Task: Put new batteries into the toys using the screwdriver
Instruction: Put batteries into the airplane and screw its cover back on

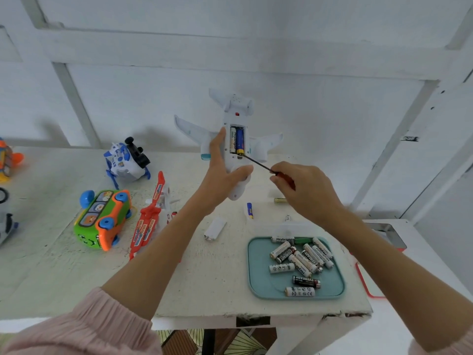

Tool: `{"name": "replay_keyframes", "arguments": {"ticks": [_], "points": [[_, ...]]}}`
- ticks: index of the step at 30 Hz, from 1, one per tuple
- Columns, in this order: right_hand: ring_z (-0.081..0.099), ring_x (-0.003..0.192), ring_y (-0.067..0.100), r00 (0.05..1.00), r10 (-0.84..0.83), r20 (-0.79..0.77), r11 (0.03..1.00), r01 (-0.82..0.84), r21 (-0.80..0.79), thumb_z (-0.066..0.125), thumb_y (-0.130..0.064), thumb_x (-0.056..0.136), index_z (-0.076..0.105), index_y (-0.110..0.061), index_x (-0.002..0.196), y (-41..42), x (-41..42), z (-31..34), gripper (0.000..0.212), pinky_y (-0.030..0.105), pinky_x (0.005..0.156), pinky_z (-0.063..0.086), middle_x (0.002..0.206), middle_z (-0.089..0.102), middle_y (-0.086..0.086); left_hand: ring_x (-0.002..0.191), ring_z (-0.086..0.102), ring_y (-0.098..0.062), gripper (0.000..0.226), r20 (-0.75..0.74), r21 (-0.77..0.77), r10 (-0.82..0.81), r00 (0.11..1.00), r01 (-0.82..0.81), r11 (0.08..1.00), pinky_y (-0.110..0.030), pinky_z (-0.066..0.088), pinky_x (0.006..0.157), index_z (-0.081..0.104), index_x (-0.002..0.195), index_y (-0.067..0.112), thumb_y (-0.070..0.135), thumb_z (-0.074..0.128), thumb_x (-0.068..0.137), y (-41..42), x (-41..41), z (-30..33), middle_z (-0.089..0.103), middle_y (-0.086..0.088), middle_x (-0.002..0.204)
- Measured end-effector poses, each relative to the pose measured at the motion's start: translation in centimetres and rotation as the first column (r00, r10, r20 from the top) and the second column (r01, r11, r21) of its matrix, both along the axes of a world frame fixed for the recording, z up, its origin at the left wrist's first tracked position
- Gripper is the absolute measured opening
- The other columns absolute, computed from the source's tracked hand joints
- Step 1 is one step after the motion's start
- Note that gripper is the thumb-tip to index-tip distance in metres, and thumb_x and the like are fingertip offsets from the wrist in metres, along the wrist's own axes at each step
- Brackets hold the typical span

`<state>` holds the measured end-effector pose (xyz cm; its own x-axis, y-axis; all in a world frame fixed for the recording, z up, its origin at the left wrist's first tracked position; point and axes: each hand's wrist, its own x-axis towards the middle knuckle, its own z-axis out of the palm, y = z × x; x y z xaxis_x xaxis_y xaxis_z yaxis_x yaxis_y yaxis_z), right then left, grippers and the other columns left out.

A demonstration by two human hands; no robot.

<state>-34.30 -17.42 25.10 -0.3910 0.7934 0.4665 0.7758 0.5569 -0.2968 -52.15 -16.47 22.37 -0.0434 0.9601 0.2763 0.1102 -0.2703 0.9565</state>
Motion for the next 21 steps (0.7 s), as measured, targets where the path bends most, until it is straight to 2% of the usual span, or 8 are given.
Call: {"name": "replay_keyframes", "arguments": {"ticks": [2,5,8,11,14,16,21], "points": [[0.049,0.068,0.015,1.0,-0.002,-0.028,1.0,0.001,-0.025,0.054,-0.025,0.092,0.066,-0.016,0.104,0.1,0.6,0.2,0.019,0.028,0.062,0.039,0.071,0.055,-0.008,0.107,0.054,-0.006,0.09,-0.031,-0.006,-0.026,0.999,0.025,1.0,-0.014,0.051,0.078,0.005,0.146,0.033,0.004,0.064,0.086,0.2,-0.3,-0.2,0.034,0.001,0.142],[0.05,0.068,0.014,0.998,-0.044,-0.046,0.999,0.044,-0.009,0.056,-0.027,0.09,0.067,-0.019,0.101,0.6,1.6,1.0,0.017,0.03,0.065,0.044,0.07,0.056,-0.008,0.097,0.055,-0.004,0.088,-0.151,0.021,-0.054,0.987,0.057,0.998,-0.013,0.052,0.072,0.01,0.144,0.036,0.001,0.064,0.084,0.6,-0.7,-0.1,0.038,0.007,0.13],[0.054,0.072,0.019,0.995,-0.099,-0.016,0.995,0.099,-0.01,0.054,-0.03,0.092,0.064,-0.017,0.104,2.1,2.5,2.1,0.02,0.033,0.069,0.047,0.078,0.063,-0.001,0.1,0.054,-0.008,0.089,-0.239,0.017,-0.097,0.966,0.104,0.994,-0.018,0.054,0.076,0.014,0.14,0.04,-0.001,0.067,0.082,1.3,-0.9,0.0,0.039,0.009,0.123],[0.055,0.074,0.021,0.987,-0.151,0.055,0.987,0.154,-0.043,0.053,-0.032,0.092,0.059,-0.013,0.102,3.6,3.0,2.6,0.022,0.029,0.067,0.041,0.082,0.06,-0.001,0.109,0.052,-0.021,0.09,-0.349,-0.008,-0.126,0.929,0.131,0.991,-0.033,0.054,0.087,0.016,0.132,0.056,0.013,0.071,0.075,1.9,-0.6,-0.3,0.037,-0.001,0.132],[0.054,0.072,0.021,0.979,-0.17,0.113,0.983,0.176,-0.043,0.052,-0.033,0.092,0.057,-0.012,0.098,4.2,3.6,2.5,0.022,0.028,0.064,0.038,0.08,0.059,0.0,0.108,0.051,-0.027,0.09,-0.427,-0.02,-0.143,0.893,0.149,0.989,-0.036,0.054,0.085,0.017,0.123,0.069,0.016,0.069,0.072,2.6,0.0,-0.6,0.036,-0.006,0.133],[0.053,0.071,0.021,0.974,-0.176,0.145,0.982,0.184,-0.044,0.051,-0.033,0.092,0.057,-0.012,0.097,4.4,4.0,2.5,0.022,0.028,0.063,0.038,0.078,0.057,0.0,0.11,0.049,-0.026,0.091,-0.47,-0.019,-0.144,0.871,0.153,0.988,-0.037,0.053,0.087,0.017,0.126,0.067,0.014,0.069,0.073,3.1,0.3,-0.8,0.034,-0.005,0.134],[0.05,0.069,0.022,0.936,-0.203,0.288,0.974,0.223,-0.035,0.049,-0.032,0.093,0.055,-0.011,0.094,4.7,4.4,2.9,0.021,0.028,0.062,0.035,0.079,0.055,0.004,0.105,0.046,-0.025,0.091,-0.591,-0.045,-0.163,0.79,0.17,0.984,-0.037,0.054,0.086,0.017,0.143,0.044,0.008,0.069,0.077,3.9,1.0,-1.3,0.031,-0.006,0.134]]}}
